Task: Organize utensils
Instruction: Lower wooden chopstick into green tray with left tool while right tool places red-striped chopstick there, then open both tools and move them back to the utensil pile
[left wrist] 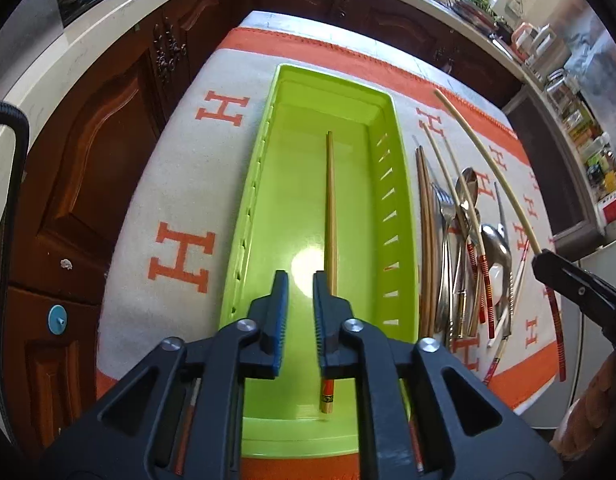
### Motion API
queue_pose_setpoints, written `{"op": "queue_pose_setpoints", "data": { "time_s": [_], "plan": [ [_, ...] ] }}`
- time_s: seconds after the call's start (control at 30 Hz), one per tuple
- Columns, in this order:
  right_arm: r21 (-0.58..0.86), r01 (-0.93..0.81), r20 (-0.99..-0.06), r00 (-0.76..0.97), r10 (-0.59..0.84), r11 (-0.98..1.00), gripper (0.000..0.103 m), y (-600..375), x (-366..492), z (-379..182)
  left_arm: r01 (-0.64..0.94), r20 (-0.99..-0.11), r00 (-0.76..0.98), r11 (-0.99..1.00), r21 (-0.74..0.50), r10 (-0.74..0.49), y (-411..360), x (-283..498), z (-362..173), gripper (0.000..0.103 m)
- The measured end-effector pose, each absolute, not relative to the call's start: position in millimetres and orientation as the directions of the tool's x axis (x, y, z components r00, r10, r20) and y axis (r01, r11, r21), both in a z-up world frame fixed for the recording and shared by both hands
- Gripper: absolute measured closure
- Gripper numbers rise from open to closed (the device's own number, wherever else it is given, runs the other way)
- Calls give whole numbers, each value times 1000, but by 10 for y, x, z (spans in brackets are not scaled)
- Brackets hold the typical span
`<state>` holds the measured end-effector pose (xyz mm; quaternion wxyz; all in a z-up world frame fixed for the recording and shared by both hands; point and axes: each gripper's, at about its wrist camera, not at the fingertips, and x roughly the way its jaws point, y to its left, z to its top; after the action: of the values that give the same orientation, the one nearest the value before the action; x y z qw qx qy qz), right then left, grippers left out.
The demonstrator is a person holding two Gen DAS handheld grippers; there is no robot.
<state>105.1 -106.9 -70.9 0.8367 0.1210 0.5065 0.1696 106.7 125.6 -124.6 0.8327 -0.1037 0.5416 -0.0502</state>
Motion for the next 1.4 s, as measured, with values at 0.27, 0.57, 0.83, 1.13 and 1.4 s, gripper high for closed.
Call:
{"op": "queue_pose_setpoints", "data": {
  "time_s": [0.27, 0.57, 0.83, 1.13, 1.4],
  "plan": [
    [412, -181, -806, 386, 450, 893, 98, -435, 1313, -655, -76, -850, 513, 980, -185, -121, 1437, 984, -1054, 83],
    [430, -156, -847, 272, 457, 889, 87, -58, 1573, -1174, -121, -865, 475, 961, -248, -163, 1599, 1010, -1139, 83],
    [421, -191, -831, 310, 462, 887, 64, -48, 1494, -1141, -153, -864, 489, 964, -216, -115, 1678, 1024, -1169, 83],
    [367, -227, -817, 384, 429, 902, 63, -289, 1285, -987, -142, -858, 498, 964, -227, -128, 1616, 986, -1104, 83],
    [186, -269, -803, 512, 304, 945, 63, -573, 985, -870, -145, -870, 454, 947, -286, -194, 1535, 973, -1168, 65]
  ]
}}
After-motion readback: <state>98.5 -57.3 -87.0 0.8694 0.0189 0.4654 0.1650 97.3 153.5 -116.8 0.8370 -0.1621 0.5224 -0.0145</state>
